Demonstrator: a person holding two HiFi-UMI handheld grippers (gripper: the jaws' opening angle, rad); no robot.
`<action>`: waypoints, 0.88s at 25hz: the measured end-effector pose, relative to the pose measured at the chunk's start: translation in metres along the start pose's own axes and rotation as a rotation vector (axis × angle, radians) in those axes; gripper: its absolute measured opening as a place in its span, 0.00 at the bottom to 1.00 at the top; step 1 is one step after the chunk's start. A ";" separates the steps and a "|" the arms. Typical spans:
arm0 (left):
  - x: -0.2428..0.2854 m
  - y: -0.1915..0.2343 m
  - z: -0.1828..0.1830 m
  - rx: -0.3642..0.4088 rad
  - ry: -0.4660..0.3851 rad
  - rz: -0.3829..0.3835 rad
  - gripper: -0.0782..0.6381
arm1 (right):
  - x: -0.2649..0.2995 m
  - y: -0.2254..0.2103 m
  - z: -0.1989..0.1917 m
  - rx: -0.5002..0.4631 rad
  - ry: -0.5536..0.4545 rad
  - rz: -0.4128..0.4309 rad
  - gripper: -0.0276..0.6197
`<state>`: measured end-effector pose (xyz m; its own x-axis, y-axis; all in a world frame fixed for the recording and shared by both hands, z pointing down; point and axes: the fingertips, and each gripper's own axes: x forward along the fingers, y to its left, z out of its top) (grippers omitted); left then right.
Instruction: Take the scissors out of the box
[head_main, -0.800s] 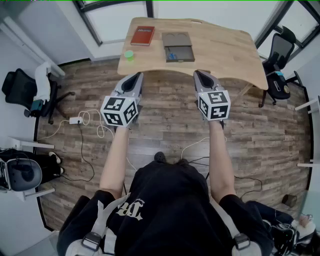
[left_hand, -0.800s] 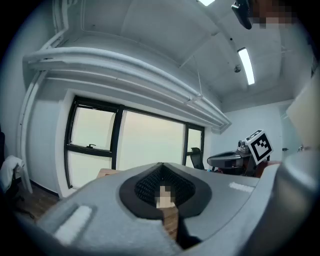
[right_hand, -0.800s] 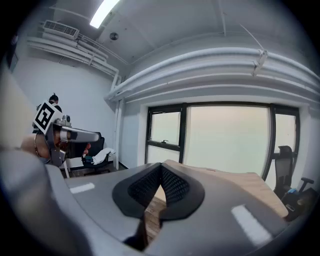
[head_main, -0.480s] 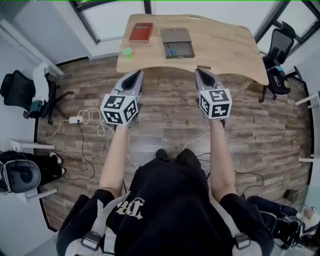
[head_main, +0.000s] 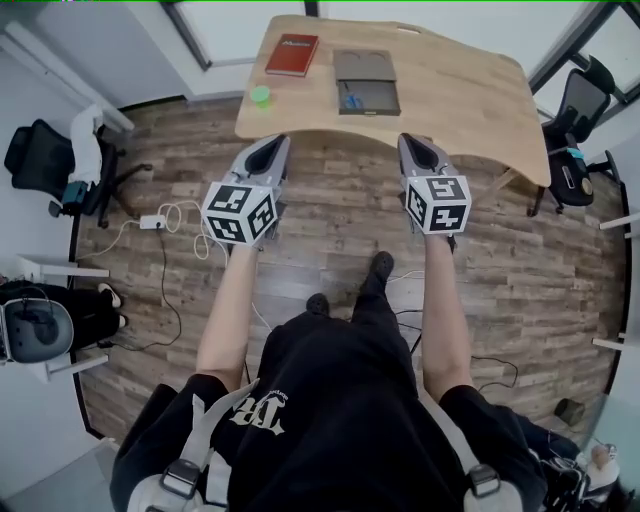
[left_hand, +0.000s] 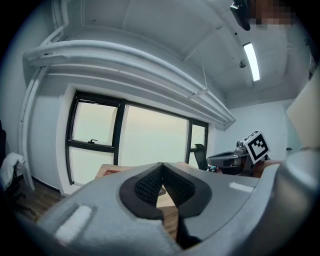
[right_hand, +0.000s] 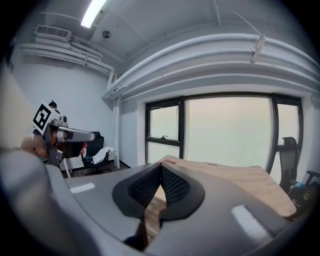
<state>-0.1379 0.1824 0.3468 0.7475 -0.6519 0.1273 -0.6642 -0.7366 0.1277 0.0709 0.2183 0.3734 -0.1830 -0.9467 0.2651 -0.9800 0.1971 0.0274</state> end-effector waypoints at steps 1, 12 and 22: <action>0.009 0.001 0.000 -0.002 0.001 0.013 0.11 | 0.007 -0.008 0.000 -0.002 0.000 0.012 0.05; 0.126 -0.017 0.012 0.001 0.005 0.098 0.11 | 0.072 -0.118 0.002 -0.014 0.020 0.125 0.05; 0.170 -0.025 0.007 -0.007 0.025 0.187 0.11 | 0.105 -0.162 -0.006 0.000 0.031 0.219 0.05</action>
<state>0.0058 0.0884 0.3579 0.6108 -0.7725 0.1738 -0.7914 -0.6020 0.1061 0.2105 0.0882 0.4028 -0.3886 -0.8733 0.2938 -0.9173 0.3968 -0.0337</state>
